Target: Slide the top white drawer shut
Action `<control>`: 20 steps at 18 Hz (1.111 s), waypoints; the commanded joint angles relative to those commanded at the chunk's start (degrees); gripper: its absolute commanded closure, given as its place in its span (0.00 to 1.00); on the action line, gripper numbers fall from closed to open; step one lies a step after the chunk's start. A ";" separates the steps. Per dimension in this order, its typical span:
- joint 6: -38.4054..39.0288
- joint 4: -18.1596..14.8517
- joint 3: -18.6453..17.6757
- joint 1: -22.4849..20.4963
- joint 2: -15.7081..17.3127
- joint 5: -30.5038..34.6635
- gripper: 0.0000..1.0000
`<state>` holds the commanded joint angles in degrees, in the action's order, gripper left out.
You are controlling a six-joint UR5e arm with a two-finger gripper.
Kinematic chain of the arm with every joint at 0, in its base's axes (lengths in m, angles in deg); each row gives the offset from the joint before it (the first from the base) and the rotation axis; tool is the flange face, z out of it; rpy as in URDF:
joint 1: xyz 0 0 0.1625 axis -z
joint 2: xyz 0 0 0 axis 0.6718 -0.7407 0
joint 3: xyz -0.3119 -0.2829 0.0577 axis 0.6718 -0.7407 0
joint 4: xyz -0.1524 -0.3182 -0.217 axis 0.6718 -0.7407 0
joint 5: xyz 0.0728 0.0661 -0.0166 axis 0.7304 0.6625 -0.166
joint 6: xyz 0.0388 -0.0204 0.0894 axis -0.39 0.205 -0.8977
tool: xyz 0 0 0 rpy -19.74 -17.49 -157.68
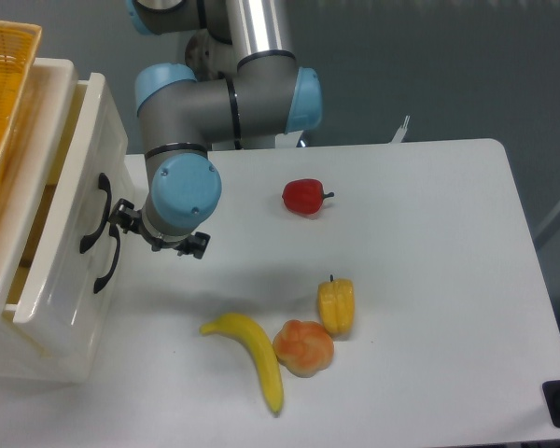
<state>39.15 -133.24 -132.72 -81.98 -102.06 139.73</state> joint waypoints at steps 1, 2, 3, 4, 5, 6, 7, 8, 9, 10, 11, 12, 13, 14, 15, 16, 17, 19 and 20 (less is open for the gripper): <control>-0.09 -0.09 -0.09 0.00 0.00 0.00 0.00; -0.09 -0.09 0.00 0.00 0.00 0.00 0.00; 0.00 -0.09 0.00 0.00 0.09 -0.09 0.00; 0.09 -0.09 0.00 0.00 0.09 -0.09 0.00; 0.09 -0.17 0.00 0.00 0.09 -0.09 0.00; 0.26 -0.17 0.00 0.00 0.09 -0.17 0.00; 0.26 -0.17 0.00 0.00 0.09 -0.35 0.00; 0.26 0.00 0.00 0.00 0.09 -0.35 0.00; 0.26 0.00 0.00 0.00 0.17 -0.44 0.00; 0.26 0.00 0.00 0.00 0.17 -0.53 0.00; 0.26 0.00 -0.09 0.00 0.09 -0.70 0.00; 0.26 0.00 -0.09 0.00 0.17 -0.79 0.00; 0.35 0.00 -0.09 0.00 0.09 -0.88 0.00; 0.44 0.00 -0.17 0.09 0.17 -0.79 0.00; 0.35 0.00 -0.17 0.09 0.09 -0.70 0.00; 0.35 0.00 -0.26 0.09 0.09 -0.79 0.00; 0.35 0.09 -0.26 0.09 0.09 -0.79 0.00; 0.35 0.09 -0.26 0.09 0.09 -0.79 0.00; 0.35 0.09 -0.26 0.09 0.09 -0.88 0.00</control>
<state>39.50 -133.15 -132.99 -81.89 -101.97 138.86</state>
